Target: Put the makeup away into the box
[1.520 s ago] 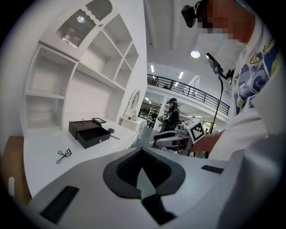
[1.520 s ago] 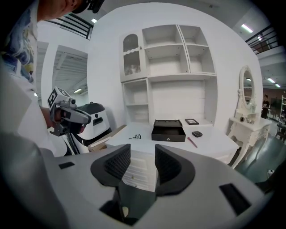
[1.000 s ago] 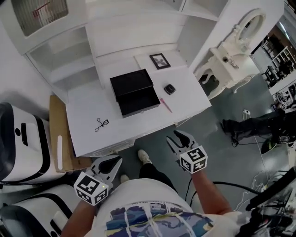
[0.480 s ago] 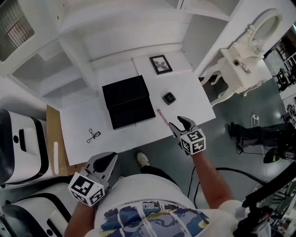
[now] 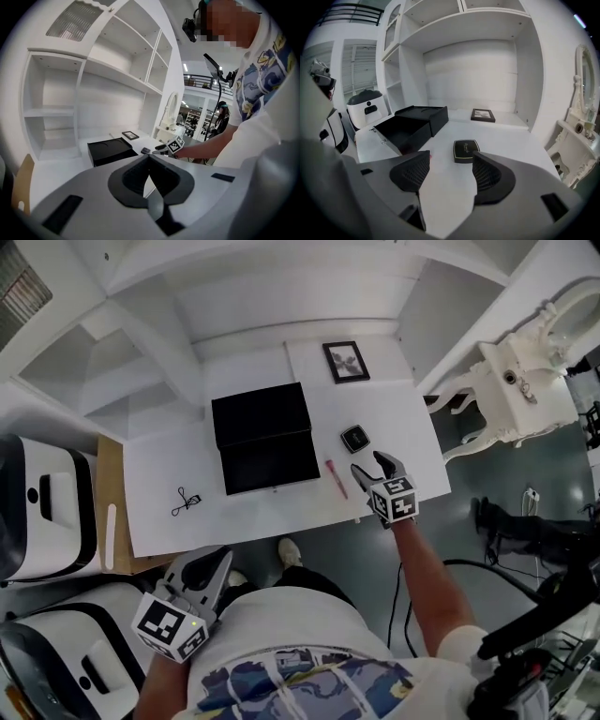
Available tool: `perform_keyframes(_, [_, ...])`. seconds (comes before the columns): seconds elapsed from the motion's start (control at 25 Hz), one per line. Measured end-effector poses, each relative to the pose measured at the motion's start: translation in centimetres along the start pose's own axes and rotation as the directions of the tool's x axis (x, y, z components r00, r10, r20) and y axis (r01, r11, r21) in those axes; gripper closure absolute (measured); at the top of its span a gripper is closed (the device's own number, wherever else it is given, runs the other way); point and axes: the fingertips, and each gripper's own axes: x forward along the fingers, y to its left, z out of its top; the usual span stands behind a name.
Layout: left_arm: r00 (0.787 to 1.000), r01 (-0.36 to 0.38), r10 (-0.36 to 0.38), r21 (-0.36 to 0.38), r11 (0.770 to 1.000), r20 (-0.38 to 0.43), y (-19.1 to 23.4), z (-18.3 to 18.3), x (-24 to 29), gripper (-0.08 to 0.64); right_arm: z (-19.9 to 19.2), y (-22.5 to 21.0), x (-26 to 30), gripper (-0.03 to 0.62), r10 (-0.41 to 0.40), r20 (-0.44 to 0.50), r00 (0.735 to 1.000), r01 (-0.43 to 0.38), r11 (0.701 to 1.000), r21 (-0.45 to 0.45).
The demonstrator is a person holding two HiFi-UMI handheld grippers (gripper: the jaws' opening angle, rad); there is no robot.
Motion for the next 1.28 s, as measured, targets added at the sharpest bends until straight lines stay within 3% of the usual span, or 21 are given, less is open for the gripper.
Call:
perform_keyframes(0.6, [0.996, -0.089, 0.088, -0.025, 0.996, -0.025, 0.4, -1.0, -0.9, 0.546, 0.0, -3.7, 6.9, 0.267, 0.007, -0.083, 0.997, -0.007, 1.0, 0.006])
perform_keyframes(1.28, [0.994, -0.103, 0.102, -0.02, 0.994, -0.032, 1.2, -0.7, -0.6, 0.546, -0.6, -3.7, 8.6, 0.267, 0.035, -0.146, 0.989, -0.034, 0.999, 0.008])
